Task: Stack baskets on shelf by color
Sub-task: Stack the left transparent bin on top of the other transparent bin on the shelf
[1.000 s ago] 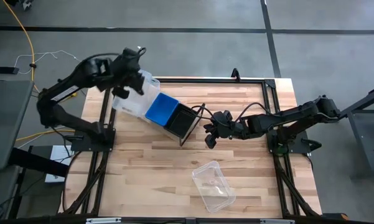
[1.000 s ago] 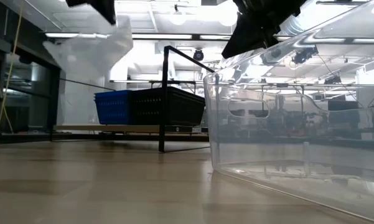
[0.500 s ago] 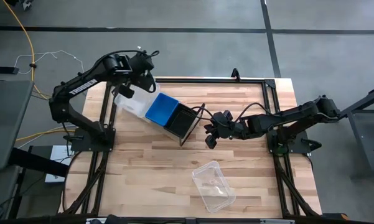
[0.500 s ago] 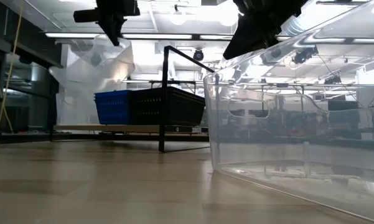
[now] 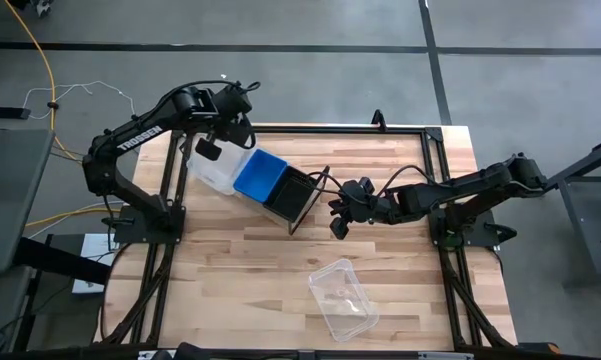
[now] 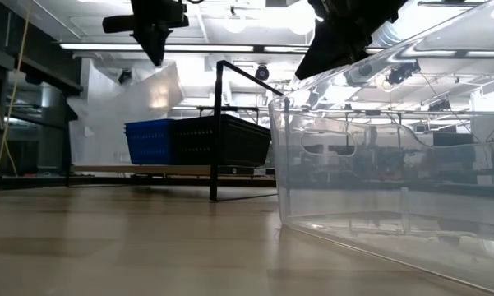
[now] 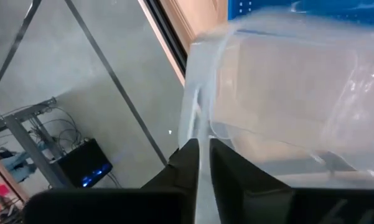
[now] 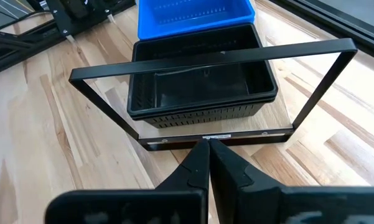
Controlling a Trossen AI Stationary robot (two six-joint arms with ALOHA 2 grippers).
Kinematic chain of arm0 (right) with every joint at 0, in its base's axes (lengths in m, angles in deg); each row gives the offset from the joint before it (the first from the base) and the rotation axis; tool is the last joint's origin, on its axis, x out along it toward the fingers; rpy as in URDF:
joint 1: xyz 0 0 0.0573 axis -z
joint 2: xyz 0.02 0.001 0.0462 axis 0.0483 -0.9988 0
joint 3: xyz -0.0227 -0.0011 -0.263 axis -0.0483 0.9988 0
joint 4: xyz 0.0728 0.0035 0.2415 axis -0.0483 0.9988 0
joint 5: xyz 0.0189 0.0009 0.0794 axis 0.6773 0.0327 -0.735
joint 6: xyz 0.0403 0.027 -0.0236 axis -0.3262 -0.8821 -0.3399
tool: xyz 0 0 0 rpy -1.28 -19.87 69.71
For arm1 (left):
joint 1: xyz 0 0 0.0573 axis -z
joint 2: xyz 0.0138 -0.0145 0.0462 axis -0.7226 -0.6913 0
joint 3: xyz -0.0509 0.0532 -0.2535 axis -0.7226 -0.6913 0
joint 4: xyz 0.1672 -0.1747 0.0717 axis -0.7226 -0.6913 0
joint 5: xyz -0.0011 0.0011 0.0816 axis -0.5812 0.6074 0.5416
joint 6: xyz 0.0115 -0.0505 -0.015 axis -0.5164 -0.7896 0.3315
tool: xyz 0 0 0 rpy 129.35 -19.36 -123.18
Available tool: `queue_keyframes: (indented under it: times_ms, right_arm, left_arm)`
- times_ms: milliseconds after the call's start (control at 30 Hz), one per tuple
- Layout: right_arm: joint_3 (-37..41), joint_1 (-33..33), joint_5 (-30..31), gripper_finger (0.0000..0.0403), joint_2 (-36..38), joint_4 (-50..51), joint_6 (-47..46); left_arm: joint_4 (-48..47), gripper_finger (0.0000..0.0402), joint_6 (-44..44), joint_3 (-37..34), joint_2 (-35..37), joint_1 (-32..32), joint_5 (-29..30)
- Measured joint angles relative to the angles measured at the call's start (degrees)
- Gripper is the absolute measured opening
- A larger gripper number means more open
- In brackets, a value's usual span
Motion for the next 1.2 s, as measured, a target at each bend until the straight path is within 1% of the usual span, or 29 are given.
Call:
queue_keyframes:
  times_ms: [233,300,400,500,600,667,767,867,967,1067,1200]
  right_arm:
    - [0.0,0.0,0.0,0.0000,0.0,0.0,0.0]
    - [0.0,0.0,0.0,0.0000,0.0,0.0,0.0]
    - [0.0,0.0,0.0,0.0000,0.0,0.0,0.0]
    - [0.0,0.0,0.0,0.0000,0.0,0.0,0.0]
    - [0.0,0.1,0.0,0.0000,0.0,0.0,0.0]
    - [0.0,0.1,0.0,0.0000,0.0,0.0,0.0]
    - [0.0,0.1,0.0,0.0000,0.0,0.0,0.0]
    - [0.0,0.1,-0.1,0.0000,0.0,0.0,0.0]
    - [0.0,0.1,-0.3,0.0000,0.0,0.0,-0.2]
    - [0.0,0.1,-0.2,0.0000,0.0,0.0,0.0]
    - [0.0,0.1,-0.2,0.0000,0.0,0.0,0.0]
  left_arm:
    - [0.4,0.0084,-2.1,0.0,0.0,0.0,-1.7]
    - [1.0,0.0100,-3.2,0.0,0.1,0.1,-1.2]
    - [2.1,0.0120,-5.3,0.4,1.0,0.6,1.1]
    - [2.5,0.0133,-9.3,2.4,1.8,1.3,0.5]
    - [2.7,0.0138,-18.7,5.3,3.0,1.7,-4.1]
    - [2.9,0.0138,-28.0,6.4,4.1,1.7,-8.0]
    - [2.8,0.0138,-41.7,5.7,6.2,1.7,-13.2]
    - [2.8,0.0138,-54.7,1.9,8.8,2.0,-17.0]
    - [3.0,0.0138,-64.5,-4.8,11.3,2.7,-17.6]
    - [4.5,0.0138,-72.0,-12.5,13.8,3.3,-17.7]
    - [11.8,0.0138,-79.0,-21.6,15.6,3.5,-17.7]
